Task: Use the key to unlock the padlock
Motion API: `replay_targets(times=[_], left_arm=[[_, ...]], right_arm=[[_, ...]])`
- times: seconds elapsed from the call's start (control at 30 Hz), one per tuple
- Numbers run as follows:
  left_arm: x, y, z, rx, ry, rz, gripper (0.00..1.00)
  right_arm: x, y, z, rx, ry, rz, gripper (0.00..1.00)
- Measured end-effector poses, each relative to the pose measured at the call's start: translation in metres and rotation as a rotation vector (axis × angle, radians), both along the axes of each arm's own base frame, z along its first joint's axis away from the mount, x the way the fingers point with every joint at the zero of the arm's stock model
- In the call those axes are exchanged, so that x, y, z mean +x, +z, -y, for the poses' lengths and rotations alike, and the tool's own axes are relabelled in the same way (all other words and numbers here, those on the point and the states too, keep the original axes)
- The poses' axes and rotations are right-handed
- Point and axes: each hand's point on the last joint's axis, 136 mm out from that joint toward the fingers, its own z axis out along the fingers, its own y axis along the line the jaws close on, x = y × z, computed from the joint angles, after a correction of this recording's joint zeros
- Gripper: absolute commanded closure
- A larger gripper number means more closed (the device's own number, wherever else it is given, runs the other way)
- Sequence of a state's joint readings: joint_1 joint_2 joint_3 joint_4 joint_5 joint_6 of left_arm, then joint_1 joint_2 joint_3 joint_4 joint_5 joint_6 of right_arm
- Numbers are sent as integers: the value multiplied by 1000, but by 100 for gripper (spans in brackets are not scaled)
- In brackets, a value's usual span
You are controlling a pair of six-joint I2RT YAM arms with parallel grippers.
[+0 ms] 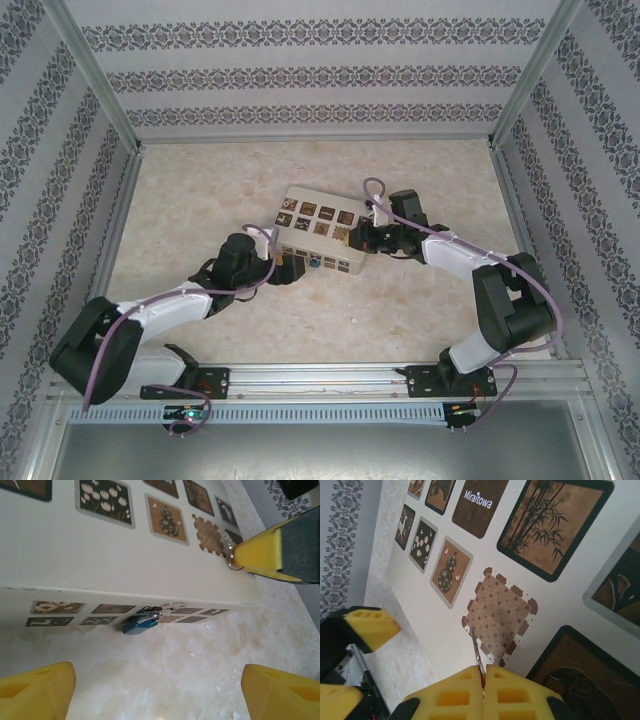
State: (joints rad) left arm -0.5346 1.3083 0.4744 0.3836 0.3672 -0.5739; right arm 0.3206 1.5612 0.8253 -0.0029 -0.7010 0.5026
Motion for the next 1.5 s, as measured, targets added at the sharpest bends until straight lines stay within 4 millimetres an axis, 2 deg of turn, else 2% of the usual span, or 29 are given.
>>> replay_targets(times=[0.33, 0.63, 0.83, 0.97, 1.1, 1.2, 1.33, 1.4, 1.5], left_arm=[[24, -30, 14, -30, 29, -35, 14], [55, -28, 9, -43, 83, -12, 14], [66, -23, 6, -50, 97, 4, 15], [65, -18, 6, -46, 85, 26, 16], [55, -2, 0, -45, 71, 82, 16], [46, 9, -4, -33, 53, 128, 18], [38, 10, -7, 11, 14, 157, 23], [34, 9, -7, 36, -11, 165, 23], [30, 5, -7, 69, -42, 169, 24]], right_arm=[[4, 0, -6, 61, 43, 6, 100], [6, 1, -14, 74, 65, 37, 100], [6, 2, -18, 69, 67, 48, 100], [9, 5, -18, 58, 56, 33, 100], [17, 16, -20, 60, 39, 35, 100], [23, 29, -28, 70, 43, 62, 100], [28, 45, -45, 88, 64, 90, 100], [32, 44, -53, 87, 64, 88, 100], [36, 32, -59, 73, 59, 68, 100]])
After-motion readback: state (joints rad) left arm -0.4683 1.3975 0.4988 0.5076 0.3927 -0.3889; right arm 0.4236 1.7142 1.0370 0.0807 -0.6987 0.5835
